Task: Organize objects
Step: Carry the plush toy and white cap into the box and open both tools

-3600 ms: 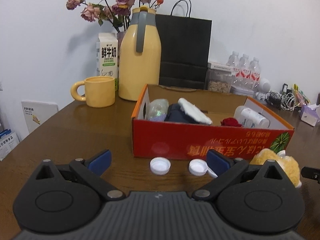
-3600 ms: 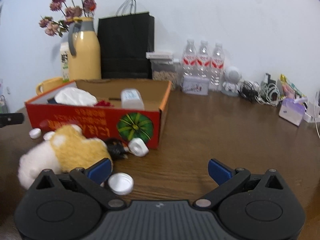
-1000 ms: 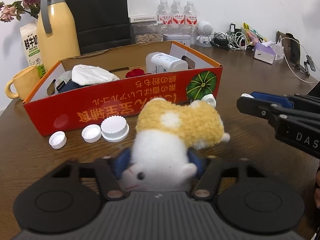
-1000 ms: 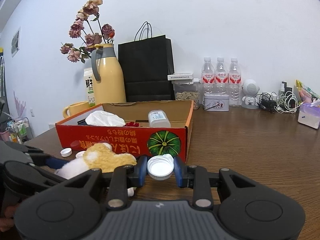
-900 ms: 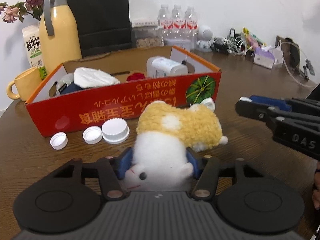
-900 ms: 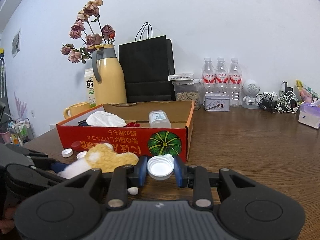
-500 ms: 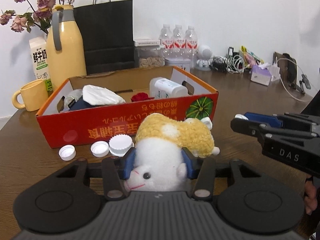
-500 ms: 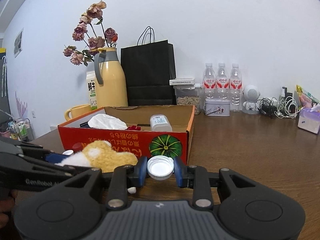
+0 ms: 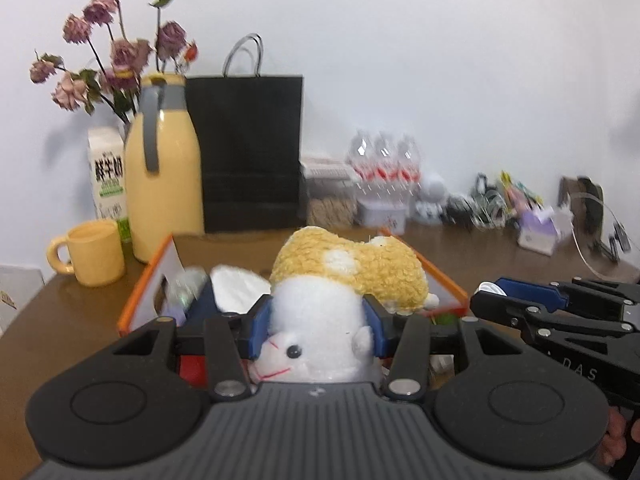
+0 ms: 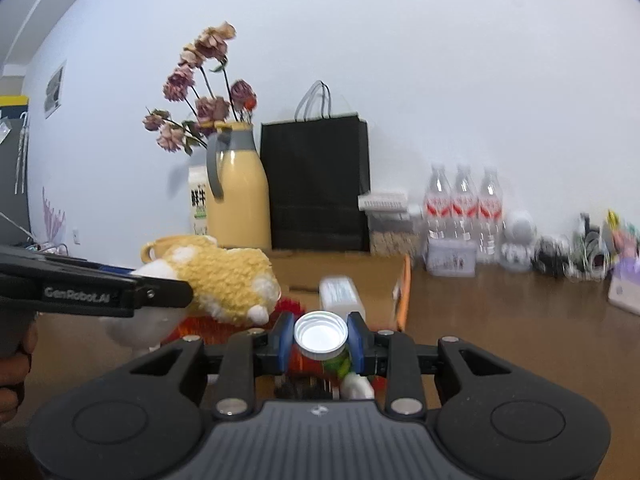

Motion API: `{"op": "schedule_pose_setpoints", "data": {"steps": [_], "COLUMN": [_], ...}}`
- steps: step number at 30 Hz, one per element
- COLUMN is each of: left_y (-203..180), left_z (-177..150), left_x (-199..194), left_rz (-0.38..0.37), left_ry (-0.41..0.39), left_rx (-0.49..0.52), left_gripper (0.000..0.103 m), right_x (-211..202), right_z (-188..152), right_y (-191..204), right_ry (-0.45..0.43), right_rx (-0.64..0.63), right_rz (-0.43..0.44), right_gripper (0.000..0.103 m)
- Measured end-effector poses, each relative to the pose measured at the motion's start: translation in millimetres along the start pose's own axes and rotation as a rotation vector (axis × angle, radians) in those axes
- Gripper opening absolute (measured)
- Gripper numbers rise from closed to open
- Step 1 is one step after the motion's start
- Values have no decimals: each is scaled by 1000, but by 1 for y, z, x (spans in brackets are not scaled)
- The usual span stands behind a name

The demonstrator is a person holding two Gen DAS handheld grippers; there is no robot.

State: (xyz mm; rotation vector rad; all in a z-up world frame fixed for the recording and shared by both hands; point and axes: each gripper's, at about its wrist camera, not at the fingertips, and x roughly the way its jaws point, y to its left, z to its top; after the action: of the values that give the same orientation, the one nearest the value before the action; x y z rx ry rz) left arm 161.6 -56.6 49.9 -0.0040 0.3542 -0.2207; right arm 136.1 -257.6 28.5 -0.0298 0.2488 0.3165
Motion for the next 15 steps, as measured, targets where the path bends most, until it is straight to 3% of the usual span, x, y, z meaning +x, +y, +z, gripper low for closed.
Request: {"op": "schedule_pose_setpoints", "data": {"steps": [7,15], "left_y": [21,34], "left_z": [36,54], "left_x": [37,109], "left_rz": [41,68], "left_ry": [-28,38], "left_rx": [-42,-91], "left_gripper": [49,49], "right_x": [57,138], "right_z": [40,59], "right_y": [11,0], "right_ry": [-12,60], "right_rx": [-45,-41], "right_rz": [-13,-40], "right_gripper": [27,27]}}
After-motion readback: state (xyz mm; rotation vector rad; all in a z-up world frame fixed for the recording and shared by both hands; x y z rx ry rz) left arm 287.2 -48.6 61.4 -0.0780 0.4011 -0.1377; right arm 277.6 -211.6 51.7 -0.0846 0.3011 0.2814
